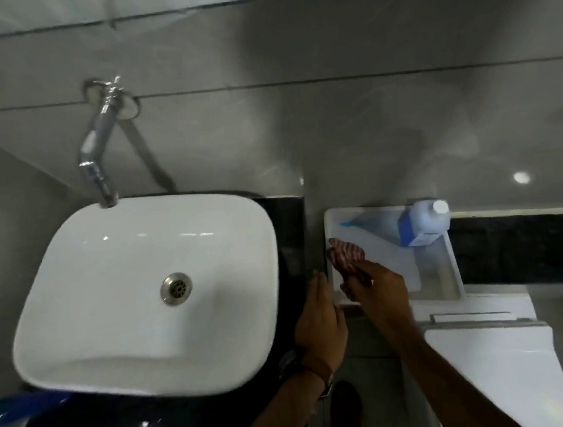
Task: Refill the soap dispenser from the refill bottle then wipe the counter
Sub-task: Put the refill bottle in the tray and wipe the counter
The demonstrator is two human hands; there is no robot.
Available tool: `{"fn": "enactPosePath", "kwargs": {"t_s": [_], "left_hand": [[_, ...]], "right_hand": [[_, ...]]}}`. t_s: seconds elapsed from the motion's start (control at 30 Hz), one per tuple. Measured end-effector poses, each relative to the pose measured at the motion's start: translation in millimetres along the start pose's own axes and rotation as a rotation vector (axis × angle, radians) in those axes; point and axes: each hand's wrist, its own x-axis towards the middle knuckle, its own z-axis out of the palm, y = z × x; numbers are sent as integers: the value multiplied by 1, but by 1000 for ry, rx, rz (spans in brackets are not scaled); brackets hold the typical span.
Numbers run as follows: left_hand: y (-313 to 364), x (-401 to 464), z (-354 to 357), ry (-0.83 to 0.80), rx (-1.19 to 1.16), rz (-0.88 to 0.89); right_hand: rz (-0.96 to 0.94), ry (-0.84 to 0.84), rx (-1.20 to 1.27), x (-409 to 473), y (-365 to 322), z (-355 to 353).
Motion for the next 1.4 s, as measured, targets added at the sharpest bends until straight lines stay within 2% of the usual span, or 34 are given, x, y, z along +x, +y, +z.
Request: {"fn": "enactPosePath", "kwargs": {"t_s": [0.13, 0.23, 0.5, 0.63, 0.77, 0.87, 0.97, 1.07, 1.23, 1.4], "left_hand": [[-31, -78, -20, 45, -131, 76], [-67, -140, -34, 56, -216, 110], [-179, -230, -68, 16, -273, 15], [-232, -243, -86, 82, -248, -83], [-292, -245, -106, 137, -171, -162], [-340, -234, -120, 137, -42, -180], [-378, -213, -135, 140, 71, -236], [-405, -200, -146, 145, 136, -218], [-417, -198, -138, 220, 191, -130], [-427, -198, -125, 195, 221, -55]], "right_hand": [[-84, 88, -83, -83, -27, 17], [-104, 53, -39, -150, -43, 50], [-106, 14, -184, -256, -60, 137], [-136, -16, -341, -266, -58, 163], [-305, 97, -471, -254, -53, 182], [-382, 13, -609, -243, -47, 198], [-402, 11, -687, -236, -36, 219], [-406, 34, -692, -233, -41, 242], [-548, -106, -658, -239, -103, 315], [-626, -187, -588, -242, -185, 404]]}}
